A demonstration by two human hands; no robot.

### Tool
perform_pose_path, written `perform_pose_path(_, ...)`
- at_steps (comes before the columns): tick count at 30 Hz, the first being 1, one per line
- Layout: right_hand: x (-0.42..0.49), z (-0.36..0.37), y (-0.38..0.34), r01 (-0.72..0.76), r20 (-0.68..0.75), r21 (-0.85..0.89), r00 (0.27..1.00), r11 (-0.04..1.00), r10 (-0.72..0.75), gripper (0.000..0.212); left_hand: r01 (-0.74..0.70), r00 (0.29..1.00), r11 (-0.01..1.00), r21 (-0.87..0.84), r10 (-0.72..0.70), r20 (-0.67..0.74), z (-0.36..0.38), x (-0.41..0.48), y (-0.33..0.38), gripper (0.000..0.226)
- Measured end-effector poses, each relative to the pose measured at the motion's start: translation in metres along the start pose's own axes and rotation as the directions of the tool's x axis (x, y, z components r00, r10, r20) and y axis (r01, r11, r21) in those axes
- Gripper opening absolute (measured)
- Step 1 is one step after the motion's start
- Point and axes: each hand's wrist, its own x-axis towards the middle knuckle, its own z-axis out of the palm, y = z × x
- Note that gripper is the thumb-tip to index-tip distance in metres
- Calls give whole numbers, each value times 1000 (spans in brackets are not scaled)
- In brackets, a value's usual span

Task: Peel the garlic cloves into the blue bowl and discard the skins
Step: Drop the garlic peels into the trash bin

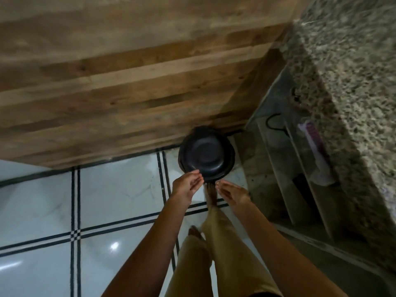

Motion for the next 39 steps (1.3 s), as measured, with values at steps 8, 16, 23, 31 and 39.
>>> perform_pose_path(8,103,16,14,-39,-55,49,998,998,42,35,28,993,994,-109,-41,-114,-28,82,-32,26)
perform_pose_path(16,242,42,20,-6,-86,-86,996,996,-1,39,73,994,992,-102,-81,-68,-11,244,-61,41)
perform_pose_path(23,253,21,14,137,-83,-193,984,972,-155,32,2,996,994,106,7,-85,4,249,-40,35)
perform_pose_path(31,30,-20,-24,350,-64,-254,924,902,-377,25,-336,940,758,559,307,149,63,44,-16,18)
perform_pose_path(39,-191,-186,-16,684,-337,-396,513,613,-790,18,-692,669,483,537,147,729,184,-171,-120,22)
